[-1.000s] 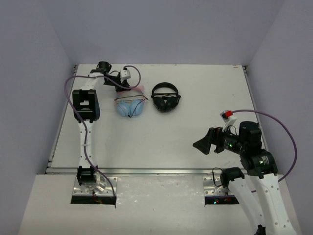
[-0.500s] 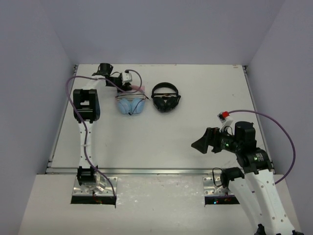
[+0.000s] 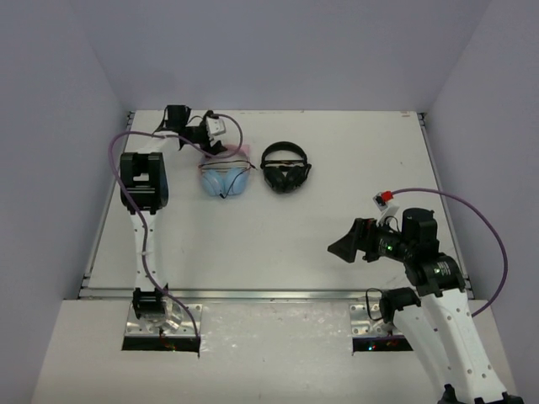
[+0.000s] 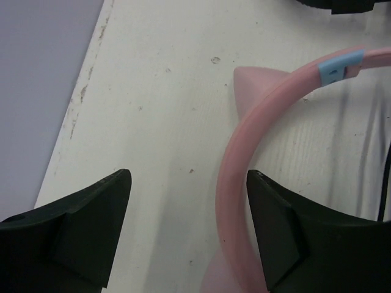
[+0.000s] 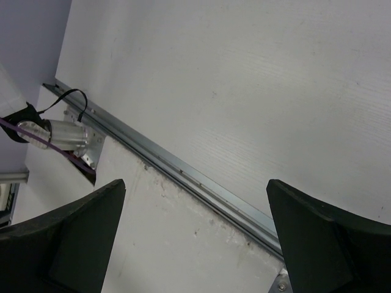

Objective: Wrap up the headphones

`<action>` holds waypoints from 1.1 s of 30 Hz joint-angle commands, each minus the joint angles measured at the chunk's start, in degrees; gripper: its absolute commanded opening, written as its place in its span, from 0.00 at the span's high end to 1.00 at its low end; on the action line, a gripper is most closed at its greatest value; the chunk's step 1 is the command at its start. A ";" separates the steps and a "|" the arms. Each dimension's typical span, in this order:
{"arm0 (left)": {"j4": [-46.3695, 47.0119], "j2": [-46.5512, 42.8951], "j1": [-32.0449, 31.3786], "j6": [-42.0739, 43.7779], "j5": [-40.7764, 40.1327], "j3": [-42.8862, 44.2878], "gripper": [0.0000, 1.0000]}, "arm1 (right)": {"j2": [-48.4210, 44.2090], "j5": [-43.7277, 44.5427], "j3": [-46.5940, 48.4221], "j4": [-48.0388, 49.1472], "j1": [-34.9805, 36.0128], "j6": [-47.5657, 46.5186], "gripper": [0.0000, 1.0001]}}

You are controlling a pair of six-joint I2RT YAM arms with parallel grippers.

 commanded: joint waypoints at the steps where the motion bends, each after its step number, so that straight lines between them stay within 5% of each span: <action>1: 10.29 -7.92 -0.35 -4.07 2.24 -3.52 0.23 | -0.63 -0.93 -0.41 3.06 0.34 0.84 0.01; 9: 18.00 -10.29 -1.14 -8.87 -0.05 -7.30 0.17 | -0.98 -2.78 -1.55 4.20 0.34 1.19 0.01; 10: 21.25 -10.82 -1.14 -10.82 -0.32 -7.92 0.03 | -1.07 -2.69 -1.55 4.29 0.34 1.10 0.01; 11: 23.63 -11.61 -1.22 -13.62 -0.93 -8.27 0.00 | -1.15 -2.60 -1.64 4.46 0.43 1.02 0.01; 14: 35.76 -17.39 -1.75 -29.69 -7.42 -10.20 0.00 | -1.07 -2.34 -1.38 5.34 0.34 0.40 0.01; 16: 42.17 -20.30 -2.01 -43.05 -18.02 -10.74 0.00 | -0.89 -1.29 -0.85 6.39 0.34 0.05 0.01; 17: 42.12 -23.71 -2.54 -52.14 -29.82 -10.21 0.00 | -1.06 -0.68 -0.50 7.44 0.34 0.05 0.01; 20: 31.26 -31.44 -2.63 -66.77 -53.21 -8.28 0.00 | -2.56 4.67 -2.07 13.39 0.43 2.32 0.01; 22: 19.25 -35.94 -2.63 -79.27 -59.97 -8.53 0.00 | -3.18 8.45 -2.96 16.14 0.34 2.77 0.01; 26: 9.09 -53.77 -4.74 -88.16 -65.08 -22.64 0.00 | 0.77 16.19 6.58 8.35 0.34 -2.05 0.01; 30: 0.04 -73.16 -11.14 -86.78 -73.17 -35.29 0.00 | 2.54 27.44 14.08 -1.40 0.34 -7.32 0.01; 33: -8.12 -83.04 -11.42 -87.83 -71.08 -42.96 0.00 | 2.71 32.99 18.82 -6.24 0.43 -8.56 0.01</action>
